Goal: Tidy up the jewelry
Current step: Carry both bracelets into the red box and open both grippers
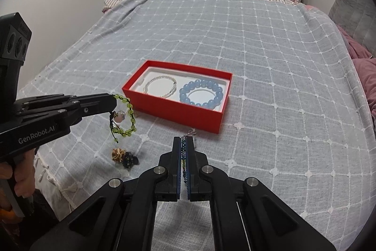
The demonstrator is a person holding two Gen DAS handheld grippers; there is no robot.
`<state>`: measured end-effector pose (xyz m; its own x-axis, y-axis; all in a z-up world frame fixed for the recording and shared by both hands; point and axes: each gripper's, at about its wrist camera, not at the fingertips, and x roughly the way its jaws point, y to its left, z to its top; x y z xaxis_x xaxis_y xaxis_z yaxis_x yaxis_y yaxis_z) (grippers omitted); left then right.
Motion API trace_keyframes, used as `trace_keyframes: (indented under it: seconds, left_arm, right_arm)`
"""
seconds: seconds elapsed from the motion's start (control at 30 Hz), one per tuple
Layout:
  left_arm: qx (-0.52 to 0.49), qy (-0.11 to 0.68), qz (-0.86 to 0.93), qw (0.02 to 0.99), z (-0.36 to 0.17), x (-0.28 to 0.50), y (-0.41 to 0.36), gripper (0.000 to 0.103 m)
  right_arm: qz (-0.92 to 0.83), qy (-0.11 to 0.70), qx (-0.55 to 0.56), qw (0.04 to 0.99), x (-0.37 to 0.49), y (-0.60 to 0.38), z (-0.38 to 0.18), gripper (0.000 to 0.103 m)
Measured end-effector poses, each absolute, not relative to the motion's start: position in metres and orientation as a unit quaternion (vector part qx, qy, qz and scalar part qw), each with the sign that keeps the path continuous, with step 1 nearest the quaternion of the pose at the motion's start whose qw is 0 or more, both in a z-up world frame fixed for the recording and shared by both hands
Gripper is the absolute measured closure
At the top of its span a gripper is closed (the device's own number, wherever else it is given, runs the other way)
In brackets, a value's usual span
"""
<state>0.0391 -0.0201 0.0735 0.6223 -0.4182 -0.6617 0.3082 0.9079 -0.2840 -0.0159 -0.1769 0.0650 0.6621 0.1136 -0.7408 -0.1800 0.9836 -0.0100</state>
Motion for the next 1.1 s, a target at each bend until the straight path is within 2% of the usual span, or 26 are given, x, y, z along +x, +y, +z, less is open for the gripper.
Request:
trace_keyframes:
  seconds: [0.57, 0.8, 1.1]
  left_arm:
    - [-0.120, 0.345, -0.192, 0.911, 0.082, 0.092, -0.035, 0.102]
    - [-0.151, 0.347, -0.172, 0.910, 0.066, 0.115, -0.032, 0.102]
    - [-0.120, 0.370, -0.109, 0.915, 0.038, 0.134, -0.025, 0.102]
  right_arm:
    - [0.066, 0.363, -0.017, 0.929, 0.014, -0.193, 0.091, 0.101]
    - [0.062, 0.361, -0.011, 0.930, 0.023, -0.199, 0.093, 0.101]
    - [0.063, 0.358, -0.024, 0.931, 0.038, -0.198, 0.093, 0.101]
